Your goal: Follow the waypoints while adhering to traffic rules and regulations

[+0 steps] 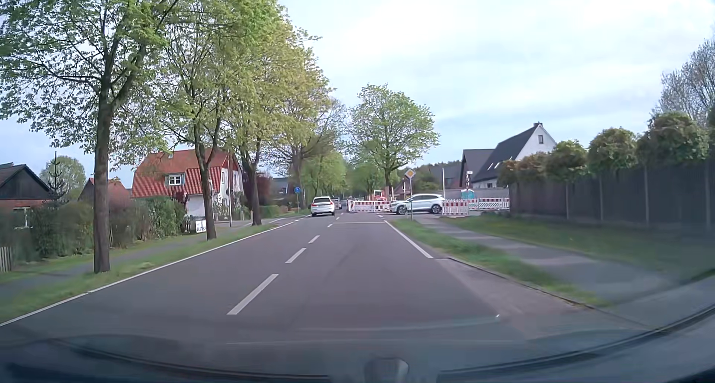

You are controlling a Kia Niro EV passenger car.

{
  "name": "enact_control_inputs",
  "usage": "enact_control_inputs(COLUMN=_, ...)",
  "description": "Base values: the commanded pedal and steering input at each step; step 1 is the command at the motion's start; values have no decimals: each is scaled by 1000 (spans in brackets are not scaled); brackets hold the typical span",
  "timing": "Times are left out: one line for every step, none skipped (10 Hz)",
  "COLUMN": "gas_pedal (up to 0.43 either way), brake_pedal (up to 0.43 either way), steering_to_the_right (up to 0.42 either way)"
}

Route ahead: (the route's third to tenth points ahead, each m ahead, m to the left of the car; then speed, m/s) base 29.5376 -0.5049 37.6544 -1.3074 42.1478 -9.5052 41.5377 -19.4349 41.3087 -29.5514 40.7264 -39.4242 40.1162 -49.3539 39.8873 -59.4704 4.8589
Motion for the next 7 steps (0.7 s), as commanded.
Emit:
enact_control_inputs(gas_pedal=98, brake_pedal=0, steering_to_the_right=-13)
enact_control_inputs(gas_pedal=87, brake_pedal=0, steering_to_the_right=-13)
enact_control_inputs(gas_pedal=79, brake_pedal=0, steering_to_the_right=-13)
enact_control_inputs(gas_pedal=59, brake_pedal=0, steering_to_the_right=-13)
enact_control_inputs(gas_pedal=59, brake_pedal=0, steering_to_the_right=-13)
enact_control_inputs(gas_pedal=59, brake_pedal=0, steering_to_the_right=-13)
enact_control_inputs(gas_pedal=59, brake_pedal=0, steering_to_the_right=-12)
